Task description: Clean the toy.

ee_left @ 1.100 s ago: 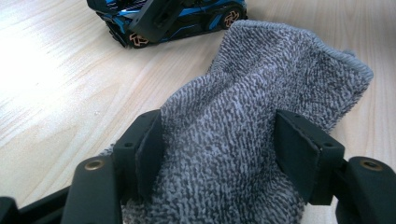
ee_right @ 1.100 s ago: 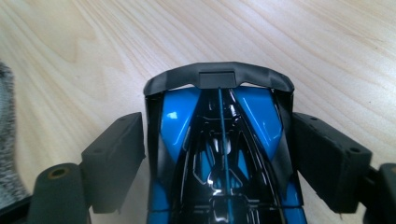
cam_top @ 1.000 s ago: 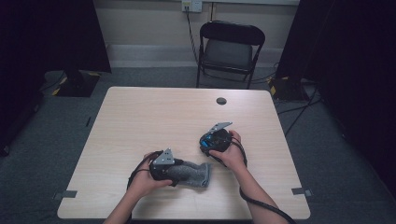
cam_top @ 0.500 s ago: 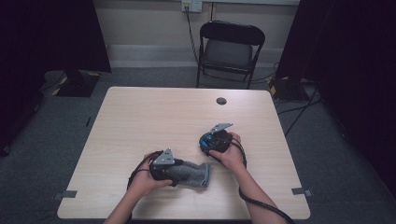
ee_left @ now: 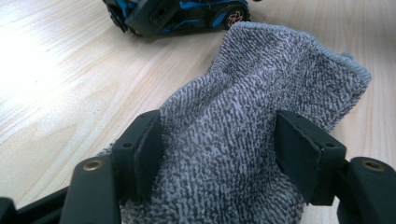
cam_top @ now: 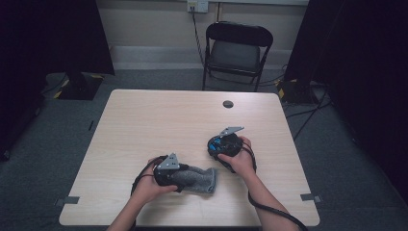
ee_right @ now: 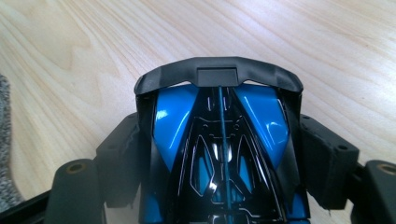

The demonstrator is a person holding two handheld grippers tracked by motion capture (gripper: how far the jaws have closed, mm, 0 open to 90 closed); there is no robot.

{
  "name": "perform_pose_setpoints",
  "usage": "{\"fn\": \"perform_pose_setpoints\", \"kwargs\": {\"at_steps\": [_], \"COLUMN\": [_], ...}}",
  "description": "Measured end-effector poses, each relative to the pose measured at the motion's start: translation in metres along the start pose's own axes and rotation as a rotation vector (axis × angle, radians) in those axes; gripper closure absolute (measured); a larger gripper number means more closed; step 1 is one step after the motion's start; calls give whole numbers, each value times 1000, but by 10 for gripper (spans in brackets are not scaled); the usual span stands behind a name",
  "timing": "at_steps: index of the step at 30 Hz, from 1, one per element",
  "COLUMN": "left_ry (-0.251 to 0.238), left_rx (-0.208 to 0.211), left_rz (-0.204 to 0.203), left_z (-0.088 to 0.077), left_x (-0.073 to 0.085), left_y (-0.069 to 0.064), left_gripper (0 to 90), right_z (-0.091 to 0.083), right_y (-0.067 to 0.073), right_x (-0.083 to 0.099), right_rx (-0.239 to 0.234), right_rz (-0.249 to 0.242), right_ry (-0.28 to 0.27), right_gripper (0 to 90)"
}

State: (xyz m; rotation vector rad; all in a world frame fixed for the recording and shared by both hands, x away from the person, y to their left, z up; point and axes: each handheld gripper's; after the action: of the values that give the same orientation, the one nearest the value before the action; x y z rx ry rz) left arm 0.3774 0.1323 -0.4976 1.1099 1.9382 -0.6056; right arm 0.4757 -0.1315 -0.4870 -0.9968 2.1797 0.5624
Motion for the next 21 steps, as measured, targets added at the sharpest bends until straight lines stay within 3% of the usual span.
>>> {"fn": "perform_pose_setpoints", "kwargs": {"at_steps": [7, 13, 18, 21], "left_ry": [25, 52, 58, 82], "left_rx": [0, -1, 5, -2], "left_rz": [18, 30, 57, 26], "left_z": [2, 3, 1, 0], "left_x": [-1, 0, 0, -4], "left_y": [-1, -2, -5, -7], "left_gripper": [330, 414, 608, 707], "right_z": [-12, -24, -33, -36], "right_y": [-2, -2, -3, -2], "right_x": [1, -2, -2, -2], "right_rx": [-21, -38, -44, -49], "right_rz": [23, 29, 38, 30], "right_ry": [-43, -82, -104, -101], "right_gripper": [254, 254, 255, 255]}}
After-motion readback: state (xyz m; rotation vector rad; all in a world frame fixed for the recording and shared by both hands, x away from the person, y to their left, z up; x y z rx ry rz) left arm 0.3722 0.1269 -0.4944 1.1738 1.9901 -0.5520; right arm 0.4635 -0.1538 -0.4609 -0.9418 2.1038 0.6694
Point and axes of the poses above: each handheld gripper's, and its own axes: z roughly forward along the jaws, x roughly out of its underside, y roughly to its left, and after that the axes turned 7 degrees about -x, right-handed
